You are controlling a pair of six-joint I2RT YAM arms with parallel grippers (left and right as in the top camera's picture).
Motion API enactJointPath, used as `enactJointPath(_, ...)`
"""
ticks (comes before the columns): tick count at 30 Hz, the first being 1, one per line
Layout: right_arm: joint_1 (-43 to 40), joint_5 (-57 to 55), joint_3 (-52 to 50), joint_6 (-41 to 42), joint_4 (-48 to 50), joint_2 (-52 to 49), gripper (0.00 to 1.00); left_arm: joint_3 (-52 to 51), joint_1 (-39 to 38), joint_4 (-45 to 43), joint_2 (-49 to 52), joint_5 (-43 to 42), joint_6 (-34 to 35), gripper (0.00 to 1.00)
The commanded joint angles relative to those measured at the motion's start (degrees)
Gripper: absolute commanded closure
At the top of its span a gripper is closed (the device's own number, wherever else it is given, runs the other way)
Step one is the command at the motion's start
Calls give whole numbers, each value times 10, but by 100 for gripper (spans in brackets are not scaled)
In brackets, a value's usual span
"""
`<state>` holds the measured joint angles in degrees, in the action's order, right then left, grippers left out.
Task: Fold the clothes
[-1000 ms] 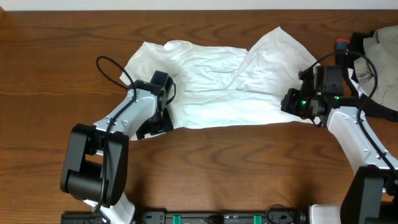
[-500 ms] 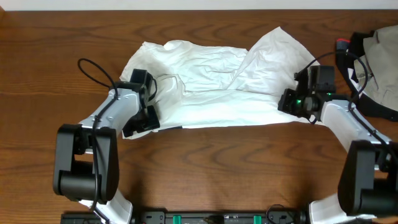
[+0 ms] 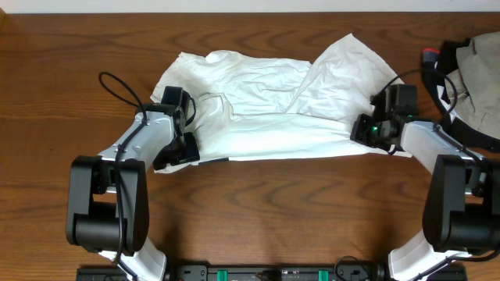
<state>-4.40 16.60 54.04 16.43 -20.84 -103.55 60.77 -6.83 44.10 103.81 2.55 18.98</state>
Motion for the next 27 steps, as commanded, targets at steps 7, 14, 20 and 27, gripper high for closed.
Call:
enactJointPath(7,-55,-51,4,-20,-25,-14,99,-6,34,3,-4,41,-14,34)
enactJointPath(14,-67,-72,7,-35,-27,-14,98,-6,68,1,-4,42,-14,34)
enactJointPath(20,-67,-95,37,-39,-60,-14,99,-6,75,-10,-4,60,-14,34)
enactJointPath(27,-67,-174,128,-37,-180,-13,94,-5,75,-12,-4,92,-12,33)
